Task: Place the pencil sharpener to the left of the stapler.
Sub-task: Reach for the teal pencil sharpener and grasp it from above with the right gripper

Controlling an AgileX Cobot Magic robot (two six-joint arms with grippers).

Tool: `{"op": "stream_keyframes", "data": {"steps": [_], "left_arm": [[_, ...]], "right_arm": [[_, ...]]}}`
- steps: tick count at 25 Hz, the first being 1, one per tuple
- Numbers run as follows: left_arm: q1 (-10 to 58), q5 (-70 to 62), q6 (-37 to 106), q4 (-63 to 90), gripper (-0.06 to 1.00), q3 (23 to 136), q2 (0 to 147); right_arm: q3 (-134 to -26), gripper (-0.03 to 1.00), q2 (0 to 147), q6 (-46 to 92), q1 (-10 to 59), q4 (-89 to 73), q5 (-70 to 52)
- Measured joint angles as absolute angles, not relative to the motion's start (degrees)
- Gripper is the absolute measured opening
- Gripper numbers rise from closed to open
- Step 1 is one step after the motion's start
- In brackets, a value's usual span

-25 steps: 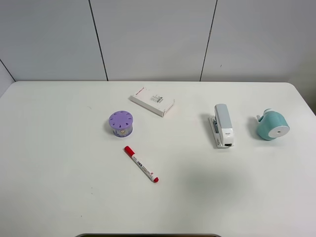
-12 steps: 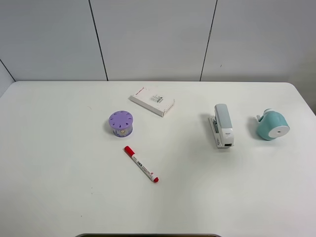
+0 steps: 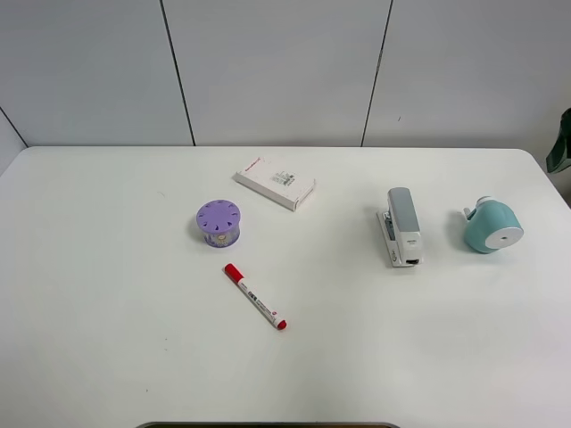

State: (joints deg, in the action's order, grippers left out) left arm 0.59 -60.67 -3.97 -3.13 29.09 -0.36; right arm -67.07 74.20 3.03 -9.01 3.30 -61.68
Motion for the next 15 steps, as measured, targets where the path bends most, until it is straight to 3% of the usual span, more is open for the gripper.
{"op": "stream_keyframes", "data": {"steps": [15], "left_arm": [[0.6, -60.7, -4.0, -3.1, 0.95, 29.1, -0.4]], "right_arm": [[-67.3, 0.99, 93.0, 6.8, -12.0, 0.0, -48.9]]}}
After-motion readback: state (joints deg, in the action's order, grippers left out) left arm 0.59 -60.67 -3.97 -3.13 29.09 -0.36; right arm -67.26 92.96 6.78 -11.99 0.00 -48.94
